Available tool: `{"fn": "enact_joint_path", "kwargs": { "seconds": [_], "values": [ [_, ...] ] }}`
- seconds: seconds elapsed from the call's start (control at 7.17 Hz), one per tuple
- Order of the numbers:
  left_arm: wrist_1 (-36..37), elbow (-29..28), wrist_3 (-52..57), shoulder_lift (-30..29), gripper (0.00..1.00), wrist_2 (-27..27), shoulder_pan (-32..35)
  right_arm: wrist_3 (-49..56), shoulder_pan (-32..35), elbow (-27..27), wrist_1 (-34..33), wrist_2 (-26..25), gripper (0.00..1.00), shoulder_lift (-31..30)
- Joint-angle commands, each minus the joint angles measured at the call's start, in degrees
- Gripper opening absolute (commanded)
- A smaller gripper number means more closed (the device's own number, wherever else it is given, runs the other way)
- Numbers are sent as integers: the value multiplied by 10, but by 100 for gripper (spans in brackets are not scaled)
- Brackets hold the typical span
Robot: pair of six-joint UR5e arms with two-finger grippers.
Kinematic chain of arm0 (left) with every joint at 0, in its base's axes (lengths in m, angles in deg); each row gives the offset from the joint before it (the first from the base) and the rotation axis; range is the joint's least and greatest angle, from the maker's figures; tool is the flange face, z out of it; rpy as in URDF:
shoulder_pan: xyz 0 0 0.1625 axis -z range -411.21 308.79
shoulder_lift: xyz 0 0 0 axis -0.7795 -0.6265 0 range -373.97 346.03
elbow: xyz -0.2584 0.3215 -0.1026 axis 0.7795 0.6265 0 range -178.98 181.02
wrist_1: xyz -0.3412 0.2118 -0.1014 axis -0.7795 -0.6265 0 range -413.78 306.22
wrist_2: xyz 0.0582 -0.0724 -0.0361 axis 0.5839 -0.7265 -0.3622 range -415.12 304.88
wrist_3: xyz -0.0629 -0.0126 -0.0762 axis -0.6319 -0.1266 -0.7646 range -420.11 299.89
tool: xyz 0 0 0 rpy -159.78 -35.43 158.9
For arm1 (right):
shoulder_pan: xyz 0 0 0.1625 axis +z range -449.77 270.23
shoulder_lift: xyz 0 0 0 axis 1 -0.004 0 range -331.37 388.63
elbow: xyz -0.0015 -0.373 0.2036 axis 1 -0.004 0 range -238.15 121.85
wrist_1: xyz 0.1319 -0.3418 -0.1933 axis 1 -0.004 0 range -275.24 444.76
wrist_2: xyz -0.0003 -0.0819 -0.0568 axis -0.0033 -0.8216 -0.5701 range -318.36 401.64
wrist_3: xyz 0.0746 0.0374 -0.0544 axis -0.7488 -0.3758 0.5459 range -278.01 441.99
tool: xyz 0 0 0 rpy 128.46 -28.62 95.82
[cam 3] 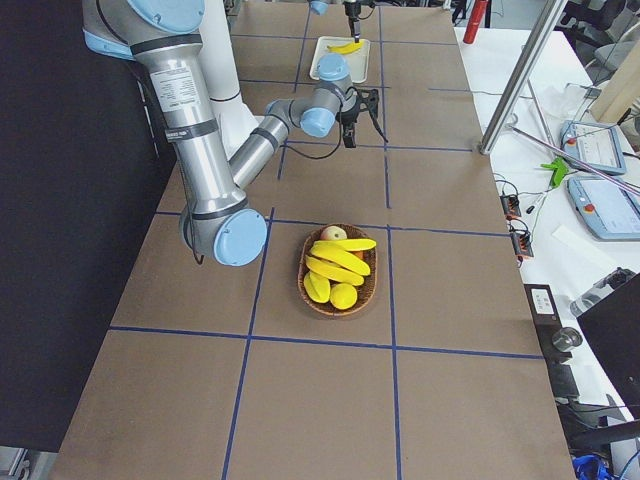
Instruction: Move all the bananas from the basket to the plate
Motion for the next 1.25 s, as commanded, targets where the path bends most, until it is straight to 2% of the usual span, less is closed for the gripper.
{"fn": "enact_joint_path", "kwargs": {
  "seconds": [0.0, 0.14, 0.28, 0.42, 0.56, 0.84, 1.12],
  "values": [
    [2, 14, -62, -43, 100, -49, 1, 103, 52, 56, 5, 41, 100, -133],
    [2, 16, -96, -61, 100, -49, 1, 125, 77, 69, 37, 64, 100, -189],
    [2, 15, -101, -70, 100, -48, 0, 125, 111, 60, 113, 106, 100, -257],
    [2, 13, -108, -77, 100, -47, 0, 117, 159, 23, 194, 156, 100, -306],
    [2, 11, -118, -85, 100, -46, -1, 118, 205, -7, 204, 193, 100, -313],
    [2, 13, -119, -88, 100, -45, -2, 117, 209, -62, 199, 181, 99, -304],
    [2, 11, -118, -87, 100, -44, -3, 118, 174, -67, 182, 132, 98, -303]
  ]
}}
